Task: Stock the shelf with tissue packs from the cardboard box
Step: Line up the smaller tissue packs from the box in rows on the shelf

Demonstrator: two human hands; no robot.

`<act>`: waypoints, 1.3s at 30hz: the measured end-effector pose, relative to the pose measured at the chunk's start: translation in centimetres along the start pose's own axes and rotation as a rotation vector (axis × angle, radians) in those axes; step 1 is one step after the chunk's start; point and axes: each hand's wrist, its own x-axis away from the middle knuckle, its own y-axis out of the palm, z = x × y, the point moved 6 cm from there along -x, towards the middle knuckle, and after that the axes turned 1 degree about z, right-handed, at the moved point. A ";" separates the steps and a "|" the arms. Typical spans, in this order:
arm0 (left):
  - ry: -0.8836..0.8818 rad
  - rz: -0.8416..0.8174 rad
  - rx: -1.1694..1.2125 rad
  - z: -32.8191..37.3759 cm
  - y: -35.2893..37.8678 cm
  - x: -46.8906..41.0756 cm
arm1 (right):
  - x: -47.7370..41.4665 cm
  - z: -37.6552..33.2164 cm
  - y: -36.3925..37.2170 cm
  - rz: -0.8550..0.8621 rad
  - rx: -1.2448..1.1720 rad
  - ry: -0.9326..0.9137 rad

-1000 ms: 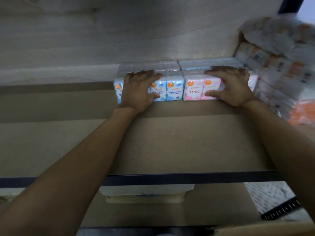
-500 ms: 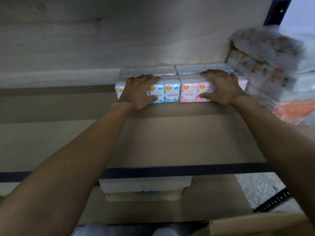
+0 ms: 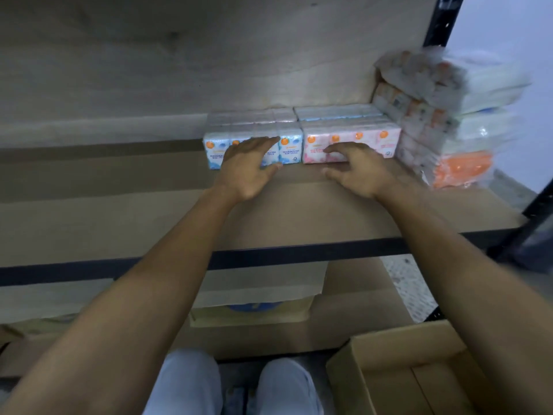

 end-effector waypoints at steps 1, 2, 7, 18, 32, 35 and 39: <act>0.004 -0.002 0.010 0.7 -0.2 0.8 | 1.0 -0.4 0.1 -0.010 -0.015 -0.004; 0.000 -0.016 0.019 1.4 -0.3 1.7 | 2.1 -0.7 0.2 -0.027 -0.019 0.002; -0.039 -0.096 0.103 4.7 -0.6 6.6 | 7.4 -2.7 -0.3 -0.023 -0.063 0.073; -0.014 -0.005 0.557 13.0 0.4 16.4 | 20.4 -4.7 -3.0 0.145 -0.148 0.108; 0.000 -0.514 0.561 22.6 17.6 27.7 | 40.6 7.6 3.8 -0.143 -0.162 0.576; -0.033 -0.670 0.550 24.2 21.4 29.0 | 43.2 10.5 6.3 -0.309 -0.107 0.678; -0.089 -0.899 0.434 25.3 26.2 30.7 | 45.8 13.4 10.0 -0.617 -0.056 0.735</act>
